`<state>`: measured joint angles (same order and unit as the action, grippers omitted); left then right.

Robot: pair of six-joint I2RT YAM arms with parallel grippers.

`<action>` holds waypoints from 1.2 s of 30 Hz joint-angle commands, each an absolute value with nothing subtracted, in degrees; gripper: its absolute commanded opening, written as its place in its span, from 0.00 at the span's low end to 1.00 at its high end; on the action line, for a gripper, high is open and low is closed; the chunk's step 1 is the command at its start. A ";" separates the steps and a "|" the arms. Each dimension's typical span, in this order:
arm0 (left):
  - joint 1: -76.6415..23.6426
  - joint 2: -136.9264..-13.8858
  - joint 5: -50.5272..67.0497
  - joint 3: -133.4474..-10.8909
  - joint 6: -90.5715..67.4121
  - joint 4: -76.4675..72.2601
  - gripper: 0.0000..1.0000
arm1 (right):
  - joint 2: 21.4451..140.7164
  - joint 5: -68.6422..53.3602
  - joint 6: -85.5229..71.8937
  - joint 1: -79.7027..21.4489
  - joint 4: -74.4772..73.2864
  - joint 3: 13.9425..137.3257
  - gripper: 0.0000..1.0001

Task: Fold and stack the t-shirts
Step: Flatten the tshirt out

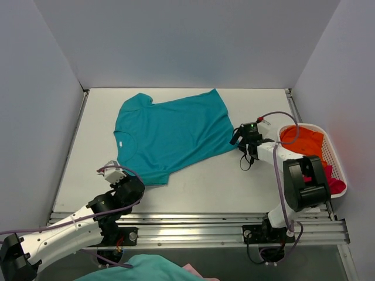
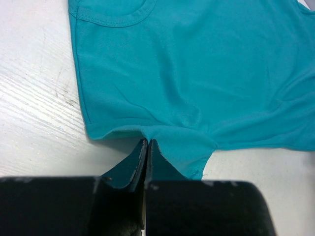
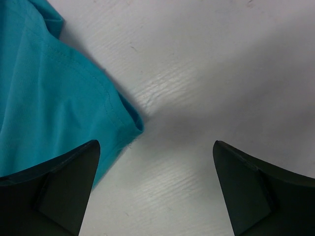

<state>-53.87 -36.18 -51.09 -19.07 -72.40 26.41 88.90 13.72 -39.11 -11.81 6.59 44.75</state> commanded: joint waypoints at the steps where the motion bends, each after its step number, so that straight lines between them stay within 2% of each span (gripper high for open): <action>1: -53.53 -36.38 -51.86 -19.69 -71.28 28.04 0.02 | 92.28 8.18 -41.57 -12.22 9.57 48.16 0.94; 4: -53.44 -36.82 -52.03 -20.04 -71.54 28.56 0.02 | 95.53 7.91 -42.10 -12.83 10.19 49.48 0.92; 8: -53.35 -36.13 -52.12 -19.78 -71.63 28.74 0.02 | 98.25 6.77 -42.01 -13.62 11.86 49.83 0.84; 11: -53.26 -35.51 -52.21 -19.43 -71.54 28.65 0.02 | 99.84 7.12 -41.57 -14.33 12.65 50.01 0.71; 12: -53.26 -35.42 -52.29 -19.51 -71.54 28.65 0.02 | 100.28 7.03 -41.14 -14.41 13.00 49.92 0.53; 14: -53.17 -35.51 -52.29 -19.51 -71.54 28.74 0.02 | 100.99 6.59 -40.96 -14.41 13.62 49.83 0.29; 15: -53.09 -35.59 -52.29 -19.60 -71.46 28.65 0.02 | 101.16 6.68 -40.96 -14.41 13.54 49.92 0.04; 16: -53.09 -35.86 -52.29 -19.60 -71.46 28.65 0.02 | 101.25 6.77 -40.96 -14.41 13.10 50.01 0.00; 21: -53.00 -37.00 -52.91 -20.56 -71.37 29.09 0.02 | 94.15 13.69 -40.43 -17.03 11.00 48.78 0.00; 27: -55.45 -36.57 -57.12 -32.77 -69.08 39.27 0.02 | 74.30 27.05 -37.53 -24.69 0.89 53.78 0.00; 32: -59.76 -33.40 -59.07 -45.57 -65.84 45.53 0.02 | 52.68 22.69 -31.49 -29.44 2.36 56.69 0.00; 36: -60.47 -33.57 -57.05 -58.33 -51.73 43.95 0.02 | 38.78 15.48 -25.95 -29.71 8.94 57.13 0.00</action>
<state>-60.05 -33.65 -55.72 -49.39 -62.41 41.56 45.06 18.55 -32.16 -29.71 5.13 56.18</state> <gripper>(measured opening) 0.034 0.021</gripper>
